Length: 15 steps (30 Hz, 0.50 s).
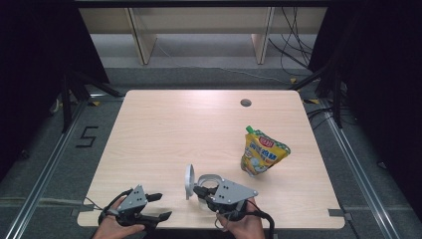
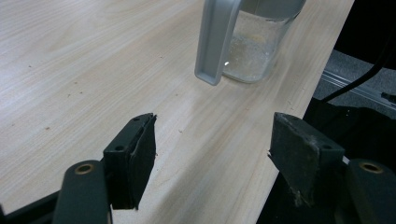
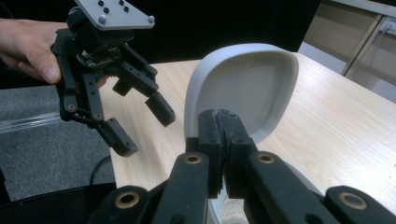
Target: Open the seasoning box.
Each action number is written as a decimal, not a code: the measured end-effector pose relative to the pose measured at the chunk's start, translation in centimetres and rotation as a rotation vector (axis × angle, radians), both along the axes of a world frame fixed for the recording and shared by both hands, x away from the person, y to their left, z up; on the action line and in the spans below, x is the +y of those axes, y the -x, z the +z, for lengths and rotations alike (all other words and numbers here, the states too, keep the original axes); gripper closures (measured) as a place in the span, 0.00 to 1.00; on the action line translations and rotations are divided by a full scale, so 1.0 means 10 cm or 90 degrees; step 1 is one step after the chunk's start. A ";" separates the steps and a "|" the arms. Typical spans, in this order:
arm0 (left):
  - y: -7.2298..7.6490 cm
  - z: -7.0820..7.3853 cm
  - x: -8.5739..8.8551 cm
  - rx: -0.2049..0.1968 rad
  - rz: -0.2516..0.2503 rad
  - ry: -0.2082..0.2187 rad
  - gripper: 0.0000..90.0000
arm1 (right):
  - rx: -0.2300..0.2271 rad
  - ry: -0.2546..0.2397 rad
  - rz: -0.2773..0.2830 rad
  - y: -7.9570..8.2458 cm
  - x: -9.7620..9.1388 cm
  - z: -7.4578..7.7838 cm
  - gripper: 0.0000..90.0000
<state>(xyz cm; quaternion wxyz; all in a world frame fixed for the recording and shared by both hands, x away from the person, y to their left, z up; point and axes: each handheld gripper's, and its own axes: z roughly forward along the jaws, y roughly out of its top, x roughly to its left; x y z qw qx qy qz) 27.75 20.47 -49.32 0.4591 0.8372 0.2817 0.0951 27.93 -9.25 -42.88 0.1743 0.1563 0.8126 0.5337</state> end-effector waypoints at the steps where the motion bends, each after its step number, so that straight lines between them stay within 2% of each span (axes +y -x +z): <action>1: 0.00 0.00 0.00 0.000 0.000 0.000 0.34 | -0.005 0.001 -0.002 0.00 -0.01 0.00 0.98; 2: 0.00 0.00 0.00 0.001 0.000 -0.005 0.34 | -0.003 0.004 -0.004 -0.01 -0.03 0.01 0.98; 3: 0.01 0.00 -0.02 0.006 0.005 0.013 0.34 | -0.002 -0.001 -0.010 -0.01 -0.06 0.01 0.97; 5: -0.01 0.00 -0.02 -0.008 -0.006 0.007 0.33 | -0.003 -0.006 -0.020 -0.03 -0.12 0.00 0.97; 6: 0.00 0.00 -0.02 0.008 0.001 0.004 0.33 | -0.008 -0.007 -0.023 -0.05 -0.15 0.00 0.96; 9: -0.01 -0.01 -0.01 -0.002 0.003 -0.012 0.32 | 0.003 -0.009 -0.038 -0.06 -0.25 -0.03 0.94; 10: 0.01 -0.02 -0.03 0.004 0.008 0.009 0.32 | 0.004 -0.009 -0.044 -0.07 -0.28 -0.04 0.94; 15: 0.01 -0.01 -0.04 0.006 0.009 0.008 0.28 | 0.015 -0.016 -0.065 -0.09 -0.40 -0.09 0.88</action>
